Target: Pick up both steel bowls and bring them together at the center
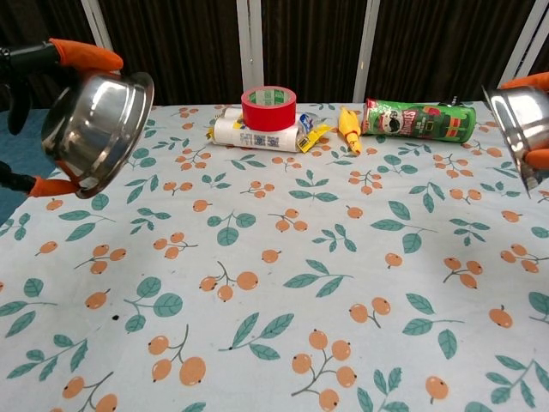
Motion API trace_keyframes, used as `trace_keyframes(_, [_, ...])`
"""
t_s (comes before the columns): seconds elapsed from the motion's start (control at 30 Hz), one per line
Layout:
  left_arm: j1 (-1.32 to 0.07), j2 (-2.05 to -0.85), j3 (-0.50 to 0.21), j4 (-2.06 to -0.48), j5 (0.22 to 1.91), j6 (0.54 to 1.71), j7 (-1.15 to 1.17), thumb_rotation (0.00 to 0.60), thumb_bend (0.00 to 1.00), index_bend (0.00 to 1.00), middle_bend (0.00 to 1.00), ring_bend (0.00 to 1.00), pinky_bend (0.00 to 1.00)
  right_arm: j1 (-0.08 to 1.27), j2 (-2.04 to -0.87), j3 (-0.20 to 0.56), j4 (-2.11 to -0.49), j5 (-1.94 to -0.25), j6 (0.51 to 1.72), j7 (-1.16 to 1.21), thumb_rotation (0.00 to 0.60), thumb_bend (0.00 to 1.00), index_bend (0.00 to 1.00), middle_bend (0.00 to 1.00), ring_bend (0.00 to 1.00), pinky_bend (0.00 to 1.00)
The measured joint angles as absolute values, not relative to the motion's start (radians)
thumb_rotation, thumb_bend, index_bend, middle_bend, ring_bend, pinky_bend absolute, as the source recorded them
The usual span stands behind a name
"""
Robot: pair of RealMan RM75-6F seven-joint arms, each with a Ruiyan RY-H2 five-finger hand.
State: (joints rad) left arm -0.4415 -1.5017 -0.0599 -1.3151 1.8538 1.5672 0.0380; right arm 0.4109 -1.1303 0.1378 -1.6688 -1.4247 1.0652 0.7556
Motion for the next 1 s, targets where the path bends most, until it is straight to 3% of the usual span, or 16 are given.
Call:
trace_keyframes(0.27, [-0.48, -1.615, -0.083, -1.163, 1.917, 1.687, -0.059, 0.6, 0.22, 0.4, 0.54, 0.43, 0.63, 0.489, -1.028, 0.19, -1.711, -1.383, 0.8, 1.283, 0.6, 0.42, 0.83, 0.8, 0.77, 0.97])
trace_keyframes(0.47, [-0.536, -1.709, -0.103, -1.036, 1.925, 1.696, -0.113, 0.6, 0.23, 0.4, 0.54, 0.43, 0.63, 0.563, -0.97, 0.224, -1.716, -1.424, 0.623, 1.6, 0.6, 0.42, 0.83, 0.8, 0.77, 0.97])
trace_keyframes(0.73, [-0.576, -1.75, -0.105, -0.992, 1.909, 1.667, -0.117, 0.6, 0.23, 0.4, 0.54, 0.43, 0.63, 0.626, -0.933, 0.241, -1.752, -1.489, 0.549, 1.818, 0.6, 0.43, 0.83, 0.8, 0.77, 0.97])
trace_keyframes(1.0, [-0.604, -1.77, -0.102, -1.009, 1.91, 1.663, -0.098, 0.6, 0.22, 0.4, 0.54, 0.43, 0.63, 0.665, -0.916, 0.242, -1.865, -1.478, 0.52, 1.814, 0.6, 0.43, 0.83, 0.8, 0.77, 0.97])
